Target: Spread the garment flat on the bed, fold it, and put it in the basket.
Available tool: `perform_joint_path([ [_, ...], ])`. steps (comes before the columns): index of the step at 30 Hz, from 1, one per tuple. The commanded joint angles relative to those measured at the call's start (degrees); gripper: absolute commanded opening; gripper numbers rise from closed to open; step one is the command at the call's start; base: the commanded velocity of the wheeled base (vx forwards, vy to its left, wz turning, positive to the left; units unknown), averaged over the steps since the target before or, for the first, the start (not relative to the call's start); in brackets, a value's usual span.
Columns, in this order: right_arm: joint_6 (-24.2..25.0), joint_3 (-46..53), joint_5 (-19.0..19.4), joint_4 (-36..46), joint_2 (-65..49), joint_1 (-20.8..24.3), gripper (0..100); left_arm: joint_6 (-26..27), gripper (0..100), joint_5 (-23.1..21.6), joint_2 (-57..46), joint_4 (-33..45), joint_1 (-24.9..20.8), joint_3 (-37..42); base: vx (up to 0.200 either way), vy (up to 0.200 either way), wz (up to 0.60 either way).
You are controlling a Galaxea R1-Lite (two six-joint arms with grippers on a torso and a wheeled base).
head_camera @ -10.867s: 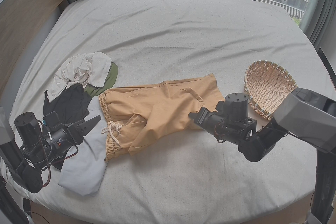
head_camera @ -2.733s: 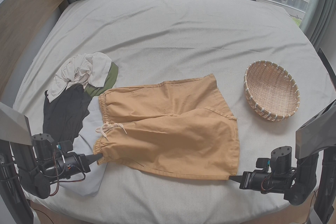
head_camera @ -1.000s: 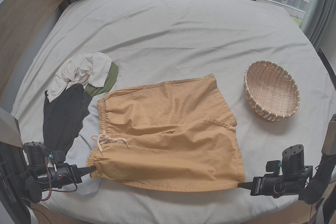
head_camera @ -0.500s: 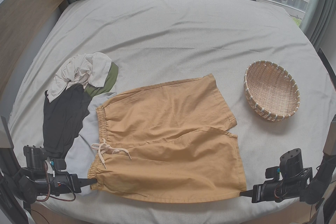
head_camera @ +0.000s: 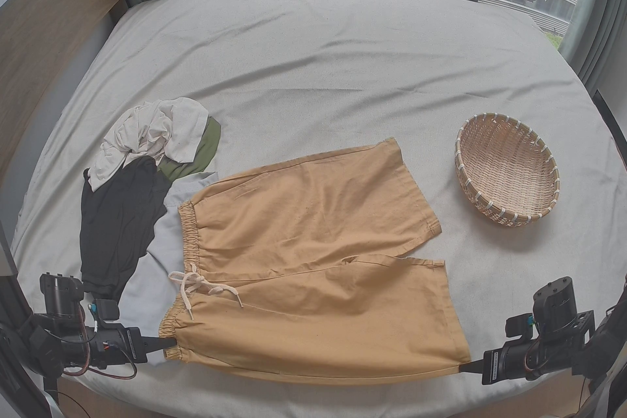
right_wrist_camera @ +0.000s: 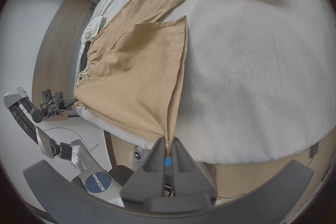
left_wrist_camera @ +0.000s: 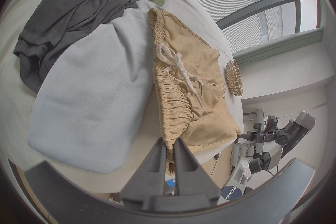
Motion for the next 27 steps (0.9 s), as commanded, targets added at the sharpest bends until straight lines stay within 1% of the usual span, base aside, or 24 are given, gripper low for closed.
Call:
perform_joint_path([
  [1, 0.2, 1.0, -0.1, -0.1, -1.0, 0.2, 0, 0.6, 0, 0.1, 0.0, 0.6, 0.0, 1.0, 0.000, 0.000, 0.00],
  [6, 0.1, 1.0, -0.1, -0.2, -1.0, 0.4, 0, 2.6, 0, 0.0, -0.3, 3.0, 0.0, 1.0, 0.000, 0.000, 0.00],
  [11, 0.2, 1.0, 0.0, -0.3, -1.1, 0.7, 0, 2.9, 0, -0.5, -1.5, 4.9, 0.1, 1.0, 0.000, 0.000, 0.00],
  [18, 0.2, 0.8, 0.0, -0.6, -1.0, 0.7, 0, 2.9, 0, -2.2, -1.9, 4.4, 0.0, 1.0, 0.000, 0.000, 0.00],
  [22, 0.2, 0.8, 0.1, -0.7, -1.0, 0.7, 0, 2.9, 0, -2.3, -2.0, 4.3, 0.0, 1.0, 0.000, 0.000, 0.00],
  [27, 0.2, 0.8, 0.2, -0.7, -1.0, 0.9, 0, 2.8, 0, -4.4, -2.3, 4.4, 0.1, 1.0, 0.000, 0.000, 0.00],
])
